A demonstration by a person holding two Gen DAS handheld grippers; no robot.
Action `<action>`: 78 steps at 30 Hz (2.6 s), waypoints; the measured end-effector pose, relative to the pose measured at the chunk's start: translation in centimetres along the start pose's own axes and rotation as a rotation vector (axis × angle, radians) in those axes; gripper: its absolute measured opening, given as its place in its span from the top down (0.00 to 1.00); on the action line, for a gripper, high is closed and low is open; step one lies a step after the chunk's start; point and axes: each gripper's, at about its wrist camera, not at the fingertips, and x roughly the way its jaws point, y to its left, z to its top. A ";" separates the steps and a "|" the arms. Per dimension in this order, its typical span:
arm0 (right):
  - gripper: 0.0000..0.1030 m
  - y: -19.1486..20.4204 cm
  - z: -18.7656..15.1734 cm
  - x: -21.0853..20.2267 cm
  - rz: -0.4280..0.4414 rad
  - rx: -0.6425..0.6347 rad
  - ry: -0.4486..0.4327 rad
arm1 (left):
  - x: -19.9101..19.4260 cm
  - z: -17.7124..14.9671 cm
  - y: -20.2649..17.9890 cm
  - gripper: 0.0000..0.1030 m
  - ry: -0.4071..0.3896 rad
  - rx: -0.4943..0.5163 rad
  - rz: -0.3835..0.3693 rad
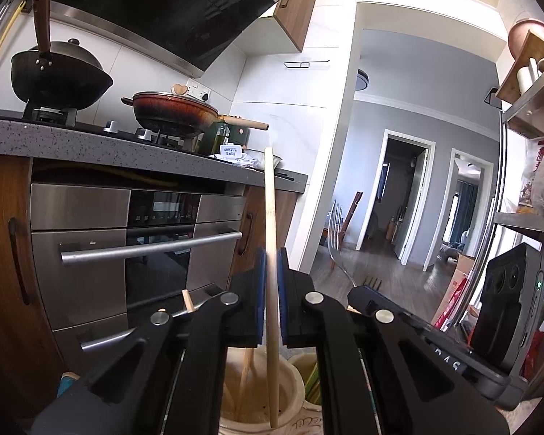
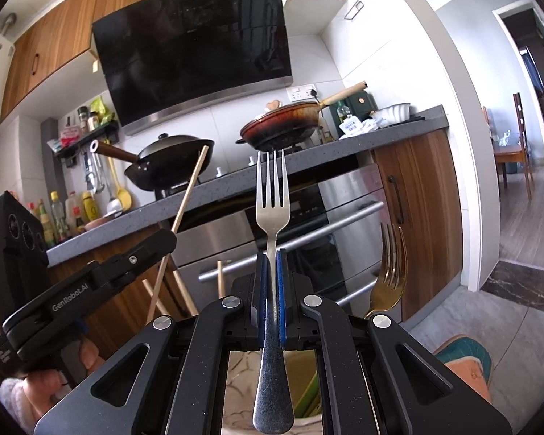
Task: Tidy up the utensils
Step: 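Lift the chopstick over the tall cup while the right tool carries the silver fork over the short cup, then release the chopstick into the tall cup while the right tool drops the silver fork into the short cup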
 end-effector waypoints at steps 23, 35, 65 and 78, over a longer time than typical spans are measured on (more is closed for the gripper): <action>0.94 0.1 -2.7 2.2 -0.077 -0.086 -0.007 | -1.0 -4.3 -1.6 0.94 0.002 0.244 0.121; 0.94 0.5 -2.9 2.2 -0.104 -0.106 -0.027 | -2.9 -5.8 -1.1 0.92 0.079 0.216 0.092; 0.94 1.9 -6.3 -0.7 -0.092 -0.166 0.142 | -6.2 -7.4 1.3 0.75 0.252 0.063 0.224; 0.94 1.9 -6.3 -0.5 -0.099 -0.159 0.159 | -7.4 -8.9 1.8 0.66 0.264 0.047 0.241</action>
